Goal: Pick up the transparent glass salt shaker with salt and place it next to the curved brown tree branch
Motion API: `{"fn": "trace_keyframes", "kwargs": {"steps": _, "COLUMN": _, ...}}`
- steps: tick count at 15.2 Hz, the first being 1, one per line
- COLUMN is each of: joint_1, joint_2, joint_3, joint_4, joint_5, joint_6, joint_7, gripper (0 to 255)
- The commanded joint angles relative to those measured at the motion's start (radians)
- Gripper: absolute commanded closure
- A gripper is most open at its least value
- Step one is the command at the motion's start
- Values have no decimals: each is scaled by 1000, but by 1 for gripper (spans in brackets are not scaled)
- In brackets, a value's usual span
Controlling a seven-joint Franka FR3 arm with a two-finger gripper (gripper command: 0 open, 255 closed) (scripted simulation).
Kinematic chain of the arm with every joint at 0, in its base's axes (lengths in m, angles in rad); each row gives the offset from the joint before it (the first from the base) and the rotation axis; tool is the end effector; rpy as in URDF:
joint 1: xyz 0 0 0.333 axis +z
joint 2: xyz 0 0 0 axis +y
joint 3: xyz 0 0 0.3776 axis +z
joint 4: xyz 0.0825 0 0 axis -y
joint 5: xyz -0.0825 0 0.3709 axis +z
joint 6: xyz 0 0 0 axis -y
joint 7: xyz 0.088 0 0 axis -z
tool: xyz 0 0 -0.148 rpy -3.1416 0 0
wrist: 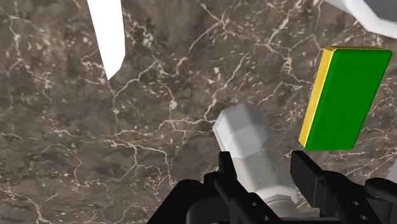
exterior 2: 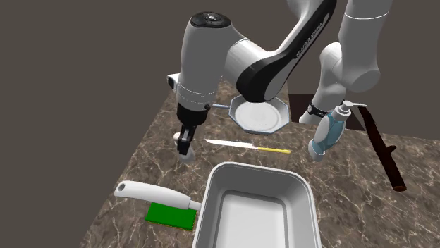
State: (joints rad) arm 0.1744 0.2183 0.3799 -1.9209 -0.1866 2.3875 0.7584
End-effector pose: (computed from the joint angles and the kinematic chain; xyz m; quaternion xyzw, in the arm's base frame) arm 0.5548 0.3189 0.4411 -0.9892 0.0515 -0.1254 0.0550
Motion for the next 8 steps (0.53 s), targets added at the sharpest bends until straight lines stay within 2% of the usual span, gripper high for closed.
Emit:
{"fn": "trace_keyframes", "kwargs": {"steps": 1, "joint_1": -1, "joint_2": -13, "joint_3": 3, "joint_4": 11, "joint_5": 9, "joint_6": -23, "joint_7": -5, "gripper": 255}}
{"fn": "trace_keyframes", "kwargs": {"steps": 8, "joint_1": -5, "joint_2": -46, "joint_3": 10, "joint_4": 65, "joint_5": 35, "joint_6": -107, "joint_7": -26, "gripper": 255}}
